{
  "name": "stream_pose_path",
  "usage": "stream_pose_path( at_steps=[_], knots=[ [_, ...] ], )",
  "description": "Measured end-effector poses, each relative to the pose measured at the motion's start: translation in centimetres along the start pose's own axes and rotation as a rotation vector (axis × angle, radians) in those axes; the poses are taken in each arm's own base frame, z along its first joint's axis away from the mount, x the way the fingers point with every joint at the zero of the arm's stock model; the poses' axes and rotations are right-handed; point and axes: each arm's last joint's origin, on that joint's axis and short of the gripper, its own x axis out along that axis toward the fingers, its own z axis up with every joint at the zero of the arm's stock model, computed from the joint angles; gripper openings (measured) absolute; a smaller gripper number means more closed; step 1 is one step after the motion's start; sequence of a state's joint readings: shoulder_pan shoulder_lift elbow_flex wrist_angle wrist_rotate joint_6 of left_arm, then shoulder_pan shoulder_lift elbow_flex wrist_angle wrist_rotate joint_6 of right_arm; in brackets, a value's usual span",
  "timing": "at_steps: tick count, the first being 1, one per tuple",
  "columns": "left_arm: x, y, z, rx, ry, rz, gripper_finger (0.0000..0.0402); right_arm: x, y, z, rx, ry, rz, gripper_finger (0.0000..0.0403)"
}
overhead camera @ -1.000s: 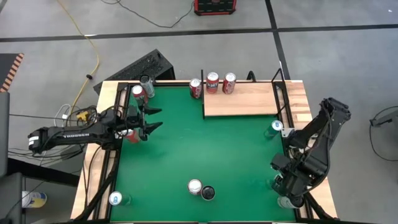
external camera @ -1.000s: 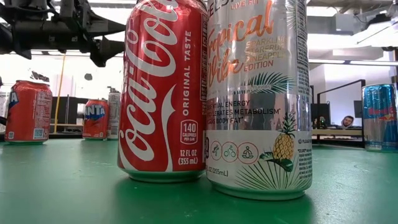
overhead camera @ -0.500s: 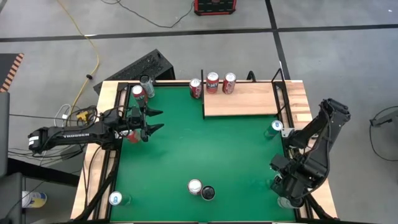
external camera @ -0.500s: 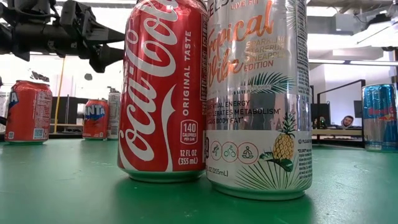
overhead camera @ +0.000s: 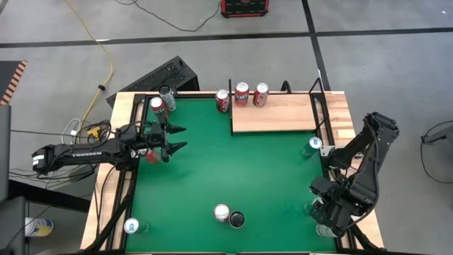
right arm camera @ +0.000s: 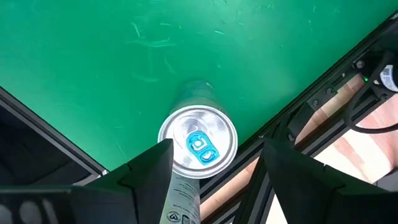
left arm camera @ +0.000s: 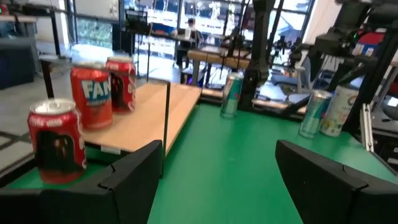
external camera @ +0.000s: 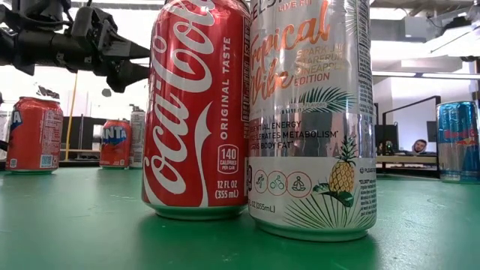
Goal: Place canned beverage on shelf
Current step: Put the bottom right blue soda can on the shelf
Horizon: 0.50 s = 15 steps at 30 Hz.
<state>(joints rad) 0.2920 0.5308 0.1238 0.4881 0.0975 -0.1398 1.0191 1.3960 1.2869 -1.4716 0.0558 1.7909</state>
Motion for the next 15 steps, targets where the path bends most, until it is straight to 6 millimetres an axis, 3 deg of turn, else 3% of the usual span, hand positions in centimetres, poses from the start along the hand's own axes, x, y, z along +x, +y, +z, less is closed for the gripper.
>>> stream_pose_path(
  at_steps=[15],
  knots=[
    [-0.04, 0.14, -0.9, -0.011, 0.092, 0.02, 0.0297, 0.01, -0.12, 0.07, -0.052, -0.029, -0.008, 0.0276]
  ],
)
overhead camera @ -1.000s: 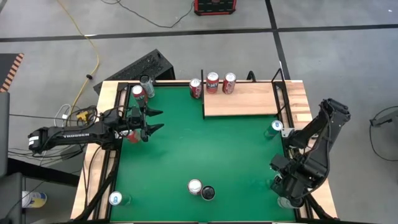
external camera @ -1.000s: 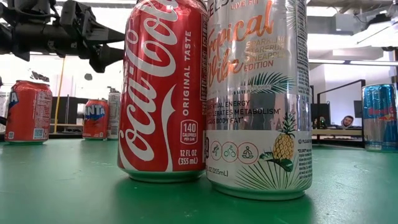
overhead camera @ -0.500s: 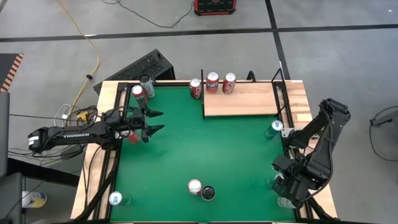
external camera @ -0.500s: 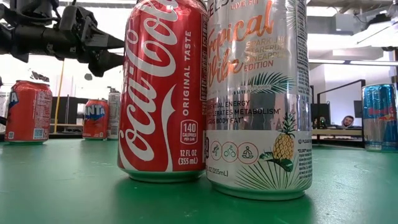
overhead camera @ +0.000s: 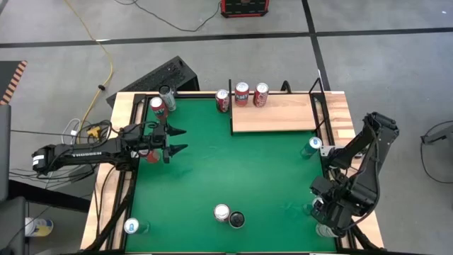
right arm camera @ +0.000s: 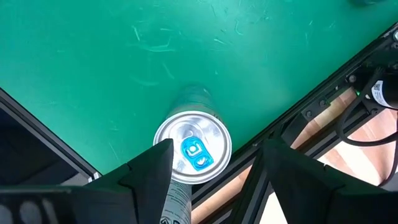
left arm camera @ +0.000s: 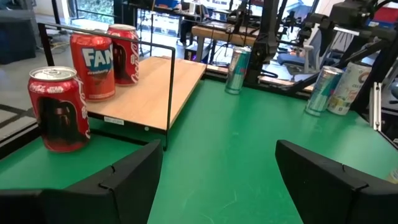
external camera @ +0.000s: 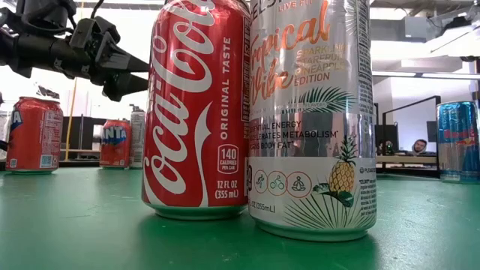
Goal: Place canned beverage on shelf
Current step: Put the bottom right blue soda can on the shelf
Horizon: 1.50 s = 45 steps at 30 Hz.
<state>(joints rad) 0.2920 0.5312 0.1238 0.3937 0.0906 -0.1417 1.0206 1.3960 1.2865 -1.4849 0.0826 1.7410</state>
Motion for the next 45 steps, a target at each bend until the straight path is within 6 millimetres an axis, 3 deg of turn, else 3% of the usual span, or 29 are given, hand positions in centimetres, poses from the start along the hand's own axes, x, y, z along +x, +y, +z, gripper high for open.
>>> stream_pose_path(
  at_steps=[15, 19, 24, 30, 36, 45],
  knots=[
    [0.0, 0.1, -0.5, -0.012, 0.049, 0.008, 0.0297, 0.1, 0.1, 0.7, -0.297, 0.041, 0.002, 0.0276],
    [0.0, 0.1, -0.8, -0.018, 0.083, 0.013, 0.0297, 0.1, 0.5, 0.7, -0.256, 0.049, 0.035, 0.0276],
    [-0.1, 0.1, -1.0, -0.011, 0.107, 0.017, 0.0297, 0.1, 0.5, 1.4, -0.358, 0.053, 0.037, 0.0276],
    [-0.1, 0.3, -1.0, -0.017, 0.101, 0.085, 0.0297, 0.2, 0.7, 2.1, -0.306, 0.153, 0.061, 0.0276],
    [-0.1, 0.4, -1.3, 0.003, 0.131, 0.095, 0.0297, 0.0, 1.7, 1.7, -0.273, 0.151, 0.159, 0.0276],
    [-0.4, 0.6, -2.6, -0.001, 0.263, 0.113, 0.0297, 0.0, 1.7, 1.8, -0.201, 0.155, 0.151, 0.0276]
  ],
)
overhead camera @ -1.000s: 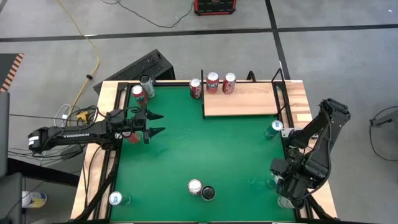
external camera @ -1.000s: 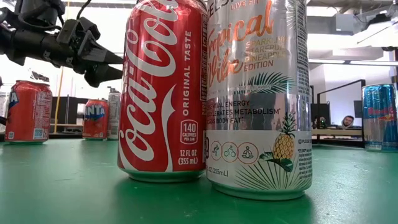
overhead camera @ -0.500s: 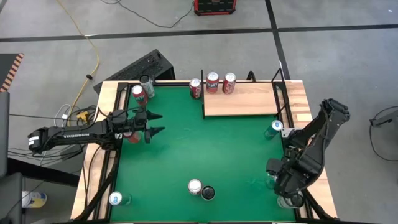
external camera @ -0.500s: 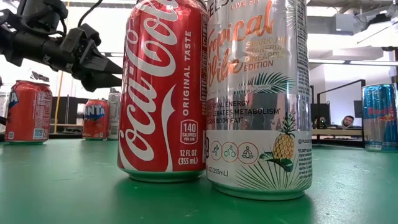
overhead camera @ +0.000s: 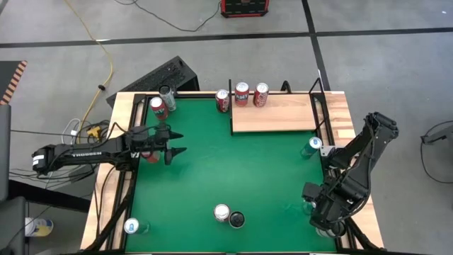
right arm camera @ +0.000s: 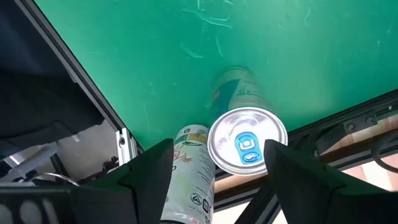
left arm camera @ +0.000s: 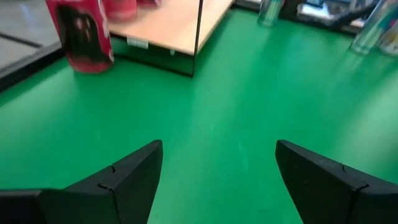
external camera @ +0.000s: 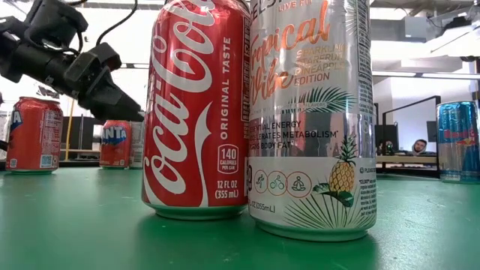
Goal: Place canned beverage on shelf
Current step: Put the bottom right blue soda can on the shelf
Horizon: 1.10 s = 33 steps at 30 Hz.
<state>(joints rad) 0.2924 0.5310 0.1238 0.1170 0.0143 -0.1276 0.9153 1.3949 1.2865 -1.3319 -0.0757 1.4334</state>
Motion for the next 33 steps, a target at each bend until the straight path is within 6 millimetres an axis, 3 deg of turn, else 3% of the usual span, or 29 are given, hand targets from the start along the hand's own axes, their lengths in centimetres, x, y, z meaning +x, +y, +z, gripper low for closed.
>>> stream_pose_path(
  at_steps=[4, 8, 18, 24, 33],
  knots=[
    [0.0, 0.1, -0.7, 0.0, 0.076, 0.01, 0.0297, 0.0, 0.0, 0.3, 0.023, 0.006, 0.003, 0.0276],
    [-0.1, 0.1, -1.1, 0.115, 0.115, 0.009, 0.0297, -0.1, -0.1, 0.6, 0.035, 0.039, 0.009, 0.0276],
    [0.0, -0.1, 0.4, 0.139, -0.037, -0.007, 0.0297, -0.1, -0.1, 0.6, -0.002, 0.047, 0.012, 0.0276],
    [0.0, -0.1, 0.3, 0.062, -0.03, -0.008, 0.0297, -0.1, -0.1, 0.6, -0.038, 0.049, 0.014, 0.0276],
    [0.0, -0.1, 0.7, 0.07, -0.067, -0.005, 0.0297, -0.1, -0.2, 0.6, 0.055, 0.055, 0.001, 0.0276]
  ],
)
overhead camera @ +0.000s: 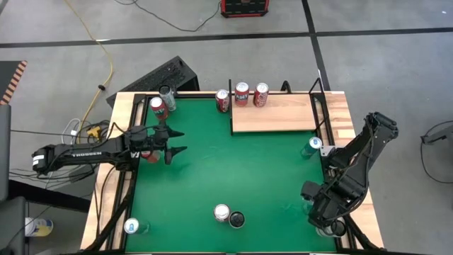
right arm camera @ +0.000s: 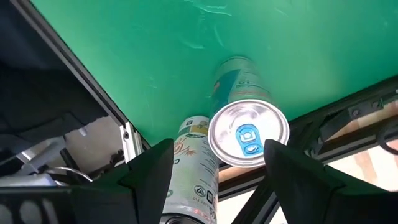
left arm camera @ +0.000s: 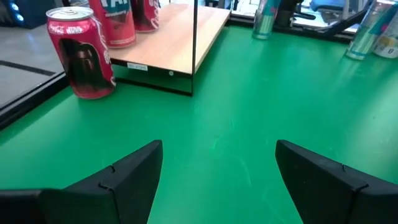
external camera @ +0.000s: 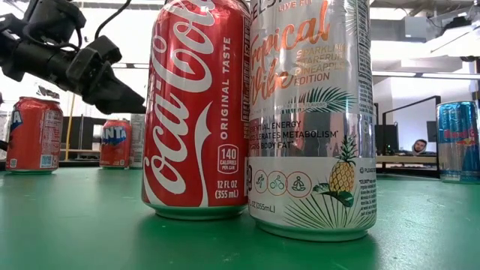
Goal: Place canned beverage on shelf
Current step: Put the bottom right blue soda can on the shelf
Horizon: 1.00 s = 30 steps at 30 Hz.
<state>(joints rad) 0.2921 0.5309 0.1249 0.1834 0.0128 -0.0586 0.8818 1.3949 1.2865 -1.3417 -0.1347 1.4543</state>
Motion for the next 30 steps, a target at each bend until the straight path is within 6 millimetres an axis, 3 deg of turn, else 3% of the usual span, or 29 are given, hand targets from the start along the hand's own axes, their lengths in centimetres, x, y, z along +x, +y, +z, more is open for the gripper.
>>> stream_pose_path(
  at_steps=[7, 19, 30],
  knots=[
    [0.0, 0.0, -0.1, -0.033, 0.007, 0.001, 0.0297, 0.0, -0.6, -0.1, 0.063, 0.005, -0.066, 0.0287],
    [0.0, 0.0, -0.1, -0.03, 0.011, 0.002, 0.0297, 0.1, -0.6, -0.1, 0.074, -0.002, -0.072, 0.0373],
    [0.0, 0.0, -0.2, -0.031, 0.015, 0.003, 0.0297, 3.4, -0.6, -0.9, 0.059, 0.008, -0.147, 0.038]
  ],
)
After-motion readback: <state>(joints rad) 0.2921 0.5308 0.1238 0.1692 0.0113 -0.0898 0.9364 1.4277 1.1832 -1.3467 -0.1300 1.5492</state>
